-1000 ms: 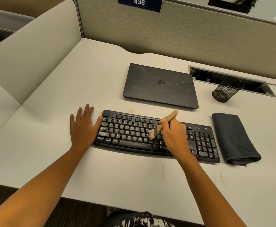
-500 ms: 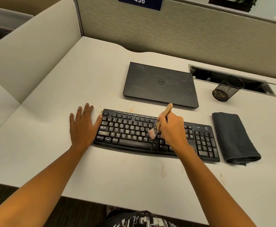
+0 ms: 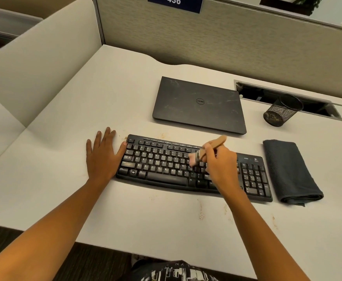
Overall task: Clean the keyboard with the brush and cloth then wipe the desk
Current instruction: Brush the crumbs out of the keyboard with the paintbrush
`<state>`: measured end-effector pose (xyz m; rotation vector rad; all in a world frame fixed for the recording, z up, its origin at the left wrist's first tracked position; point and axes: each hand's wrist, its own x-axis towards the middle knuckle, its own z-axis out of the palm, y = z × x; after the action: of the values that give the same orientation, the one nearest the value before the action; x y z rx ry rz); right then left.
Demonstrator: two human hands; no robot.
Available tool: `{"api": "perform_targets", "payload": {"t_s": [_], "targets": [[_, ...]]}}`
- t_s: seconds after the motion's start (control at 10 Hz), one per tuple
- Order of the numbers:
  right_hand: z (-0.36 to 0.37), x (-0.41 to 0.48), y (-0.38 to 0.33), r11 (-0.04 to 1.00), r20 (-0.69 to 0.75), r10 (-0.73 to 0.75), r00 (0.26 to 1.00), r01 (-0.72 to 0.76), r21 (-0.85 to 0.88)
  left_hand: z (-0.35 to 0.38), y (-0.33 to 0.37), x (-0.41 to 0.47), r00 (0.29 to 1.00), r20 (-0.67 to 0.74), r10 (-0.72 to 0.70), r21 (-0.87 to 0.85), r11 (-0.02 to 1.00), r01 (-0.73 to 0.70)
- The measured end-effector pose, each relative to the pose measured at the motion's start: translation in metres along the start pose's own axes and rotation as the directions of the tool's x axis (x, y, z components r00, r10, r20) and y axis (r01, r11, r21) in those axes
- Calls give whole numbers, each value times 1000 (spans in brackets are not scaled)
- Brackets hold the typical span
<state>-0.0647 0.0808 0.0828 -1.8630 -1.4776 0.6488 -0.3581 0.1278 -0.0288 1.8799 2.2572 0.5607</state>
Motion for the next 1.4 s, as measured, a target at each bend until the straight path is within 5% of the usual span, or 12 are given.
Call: {"api": "perform_targets", "payload": {"t_s": [0.1, 0.3, 0.8, 1.0, 1.2, 1.4], "targets": [[2, -2, 2, 998, 114, 40, 993, -33, -62, -1, -1, 1, 1000, 2, -3, -4, 1000, 3], [1, -7, 1, 995, -14, -4, 1000, 3, -96, -1, 0, 1, 1000, 2, -4, -10, 1000, 4], [10, -14, -4, 999, -5, -44, 999, 44, -28, 0, 0, 1, 1000, 0, 2, 2, 1000, -2], [-8, -10, -8, 984, 242, 134, 961, -100, -146, 2, -1, 1, 1000, -1, 4, 11, 1000, -4], [-1, -43, -1, 999, 46, -37, 998, 37, 4, 3, -2, 1, 1000, -9, 5, 7, 1000, -5], [6, -57, 8, 998, -23, -38, 999, 39, 55, 2, -1, 1, 1000, -9, 4, 7, 1000, -4]]}}
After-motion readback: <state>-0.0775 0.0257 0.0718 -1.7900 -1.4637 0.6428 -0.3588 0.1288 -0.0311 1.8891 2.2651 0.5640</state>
